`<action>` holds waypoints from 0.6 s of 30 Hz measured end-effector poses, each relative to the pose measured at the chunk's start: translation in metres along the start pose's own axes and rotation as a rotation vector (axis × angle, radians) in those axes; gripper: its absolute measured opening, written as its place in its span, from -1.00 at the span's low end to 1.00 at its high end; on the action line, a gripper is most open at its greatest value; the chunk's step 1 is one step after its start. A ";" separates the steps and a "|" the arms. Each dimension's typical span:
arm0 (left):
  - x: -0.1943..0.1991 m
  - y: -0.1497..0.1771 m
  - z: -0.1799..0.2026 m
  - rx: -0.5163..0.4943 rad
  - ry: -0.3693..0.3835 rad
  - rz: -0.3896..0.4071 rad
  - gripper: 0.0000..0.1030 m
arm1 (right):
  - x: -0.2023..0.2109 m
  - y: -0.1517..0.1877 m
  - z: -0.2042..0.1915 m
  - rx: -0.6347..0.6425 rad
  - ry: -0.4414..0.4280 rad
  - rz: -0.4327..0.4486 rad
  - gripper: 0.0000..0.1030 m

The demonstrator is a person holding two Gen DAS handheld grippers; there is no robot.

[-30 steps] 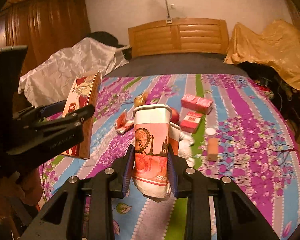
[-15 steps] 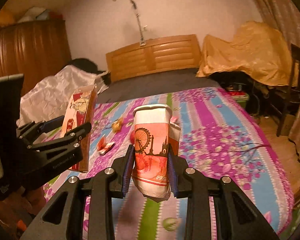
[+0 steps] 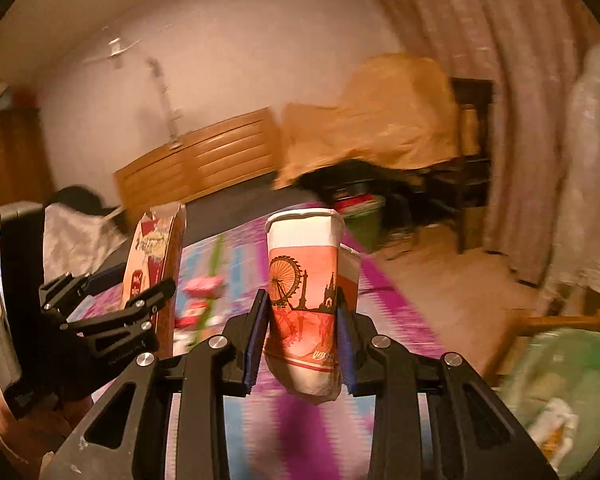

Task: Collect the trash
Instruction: 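Carry the carton and paper cup over the green bin with both tools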

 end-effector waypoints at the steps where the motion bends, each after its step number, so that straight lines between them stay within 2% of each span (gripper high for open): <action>1: -0.005 -0.004 0.013 -0.012 0.027 0.000 0.17 | 0.004 -0.002 0.017 -0.013 0.028 0.004 -0.36; 9: -0.047 -0.029 0.126 -0.127 0.250 0.003 0.17 | 0.038 -0.009 0.166 -0.098 0.282 0.017 -0.36; 13: -0.061 -0.033 0.181 -0.193 0.335 -0.004 0.17 | 0.055 -0.004 0.232 -0.125 0.399 0.009 -0.36; 18: -0.078 -0.039 0.240 -0.265 0.436 -0.017 0.17 | 0.065 0.003 0.285 -0.104 0.546 -0.020 -0.36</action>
Point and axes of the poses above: each gripper's, at about its wrist camera, not at the fingertips, and x roughly against the way its jaws point, z to its right, y to its underside, the point moved 4 cm from there along -x, roughly the way its jaws point, and after that the axes turned 12 degrees about y, right-handed, at the moved point
